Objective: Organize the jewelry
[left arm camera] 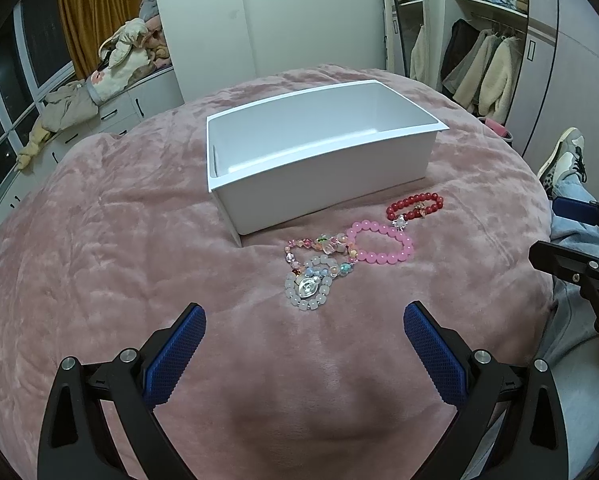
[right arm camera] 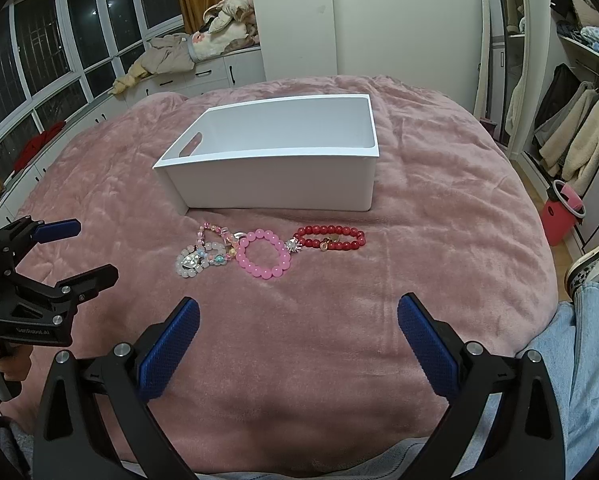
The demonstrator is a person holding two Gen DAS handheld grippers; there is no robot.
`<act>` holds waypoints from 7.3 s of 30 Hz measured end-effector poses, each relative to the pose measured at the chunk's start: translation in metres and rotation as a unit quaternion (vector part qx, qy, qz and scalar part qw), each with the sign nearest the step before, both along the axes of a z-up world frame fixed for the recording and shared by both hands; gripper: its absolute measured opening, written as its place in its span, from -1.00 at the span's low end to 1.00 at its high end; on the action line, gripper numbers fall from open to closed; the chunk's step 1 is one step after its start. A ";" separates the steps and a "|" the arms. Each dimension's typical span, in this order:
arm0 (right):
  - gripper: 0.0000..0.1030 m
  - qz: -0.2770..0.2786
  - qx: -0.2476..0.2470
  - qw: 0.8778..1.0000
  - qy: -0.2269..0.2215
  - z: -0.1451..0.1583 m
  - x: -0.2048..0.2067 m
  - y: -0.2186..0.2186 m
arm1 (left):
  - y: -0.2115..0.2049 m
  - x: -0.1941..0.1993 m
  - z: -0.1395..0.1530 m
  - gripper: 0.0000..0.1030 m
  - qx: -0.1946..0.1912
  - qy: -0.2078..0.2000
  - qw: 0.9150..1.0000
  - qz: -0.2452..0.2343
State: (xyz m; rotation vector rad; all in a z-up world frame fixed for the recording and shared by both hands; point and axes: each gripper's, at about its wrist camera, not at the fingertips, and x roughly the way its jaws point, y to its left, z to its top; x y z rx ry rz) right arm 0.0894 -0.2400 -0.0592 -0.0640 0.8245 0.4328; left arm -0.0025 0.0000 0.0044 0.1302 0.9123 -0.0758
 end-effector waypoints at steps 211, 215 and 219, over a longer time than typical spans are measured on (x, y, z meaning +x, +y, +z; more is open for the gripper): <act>-0.74 0.019 0.088 0.995 0.052 -0.015 0.227 0.094 | 0.054 0.221 -0.041 -0.32 -0.025 0.022 0.998 0.059; -0.48 0.020 0.094 0.994 0.044 -0.004 0.218 0.089 | 0.049 0.215 -0.030 -0.23 -0.029 0.011 0.998 0.051; -0.01 0.021 0.087 0.996 0.028 0.011 0.208 0.083 | 0.045 0.202 -0.018 0.08 -0.035 -0.006 0.999 0.042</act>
